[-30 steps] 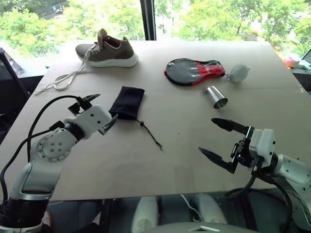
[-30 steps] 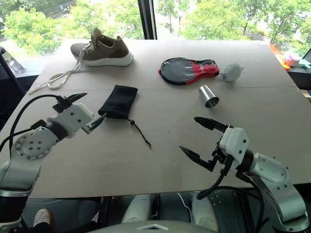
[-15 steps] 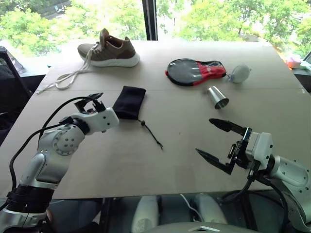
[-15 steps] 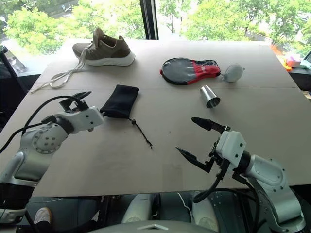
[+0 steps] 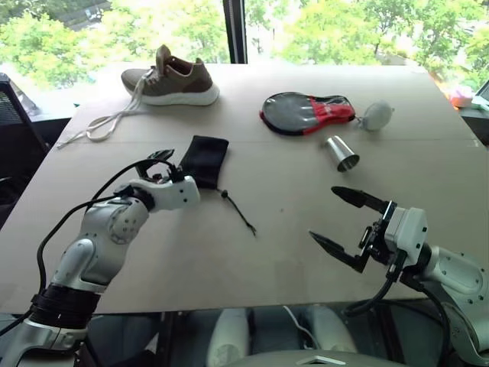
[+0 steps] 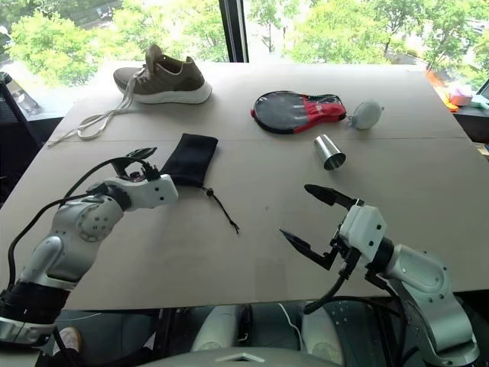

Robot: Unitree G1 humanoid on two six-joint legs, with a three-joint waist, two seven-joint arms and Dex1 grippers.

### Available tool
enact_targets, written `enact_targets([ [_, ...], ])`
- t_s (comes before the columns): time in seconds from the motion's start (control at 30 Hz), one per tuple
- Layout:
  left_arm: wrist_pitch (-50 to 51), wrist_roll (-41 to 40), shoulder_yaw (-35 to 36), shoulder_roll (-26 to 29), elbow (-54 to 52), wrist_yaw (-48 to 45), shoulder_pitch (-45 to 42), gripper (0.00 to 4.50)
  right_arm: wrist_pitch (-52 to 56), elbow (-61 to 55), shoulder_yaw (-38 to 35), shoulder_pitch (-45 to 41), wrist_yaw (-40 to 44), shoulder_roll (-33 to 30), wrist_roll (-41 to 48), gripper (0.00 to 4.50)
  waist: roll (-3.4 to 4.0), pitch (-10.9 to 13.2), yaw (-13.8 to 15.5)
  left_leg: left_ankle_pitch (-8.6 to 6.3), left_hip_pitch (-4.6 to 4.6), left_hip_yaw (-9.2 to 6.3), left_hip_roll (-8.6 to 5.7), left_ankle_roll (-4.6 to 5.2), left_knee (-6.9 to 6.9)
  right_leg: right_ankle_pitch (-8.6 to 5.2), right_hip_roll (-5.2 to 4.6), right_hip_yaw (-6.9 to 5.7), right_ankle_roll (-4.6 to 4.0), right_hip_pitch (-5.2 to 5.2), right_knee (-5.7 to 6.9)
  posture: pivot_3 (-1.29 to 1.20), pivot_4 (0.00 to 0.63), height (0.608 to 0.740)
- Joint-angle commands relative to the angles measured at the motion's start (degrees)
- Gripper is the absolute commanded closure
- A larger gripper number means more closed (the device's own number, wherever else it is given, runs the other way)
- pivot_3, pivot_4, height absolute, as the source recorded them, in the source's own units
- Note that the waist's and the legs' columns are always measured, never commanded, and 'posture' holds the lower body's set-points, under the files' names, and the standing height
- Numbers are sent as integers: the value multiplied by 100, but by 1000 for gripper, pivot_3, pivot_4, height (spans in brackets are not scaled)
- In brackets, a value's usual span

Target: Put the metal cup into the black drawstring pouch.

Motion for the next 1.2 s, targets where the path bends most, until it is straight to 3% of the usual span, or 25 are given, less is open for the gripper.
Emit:
enact_targets([
  [0.03, -48, -63, 177, 90, -205, -84, 50, 0, -95, -219, 6, 57, -55, -13, 10, 65, 0, 0, 2, 0, 0, 0, 2, 0, 1, 0, -1, 0, 0, 0, 0, 0, 150, 740],
  [0.73, -444, 205, -537, -213, 996, -74, -1199, 0, -3, -412, 103, 117, -388, -9, -139, 65, 0, 0, 8, 0, -1, -4, -4, 1, 35, 0, 3, -3, 2, 2, 33, 0, 150, 740],
  [0.83, -392, 182, -599, -150, 1110, -273, -1284, 780, -4, -433, 116, 144, -429, 0, -172, 0, 0, 0, 8, 0, 0, -2, -4, 1, 37, 0, 3, -2, 2, 2, 37, 0, 150, 740],
  [1.1, 112, -448, -521, -190, 860, -1404, -1314, 4405, -26, -392, 159, 127, -501, 9, -224, 0, 0, 0, 4, 0, 0, -2, -4, 1, 40, 0, 4, -1, 1, -1, 45, 0, 150, 740],
  [1.2, 828, -936, -437, -279, 552, -2066, -1283, 4482, -15, -373, 178, 108, -525, 15, -259, 0, 0, 0, 1, 0, 0, -2, -4, 1, 42, 0, 4, -1, 2, -1, 46, 0, 150, 740],
])
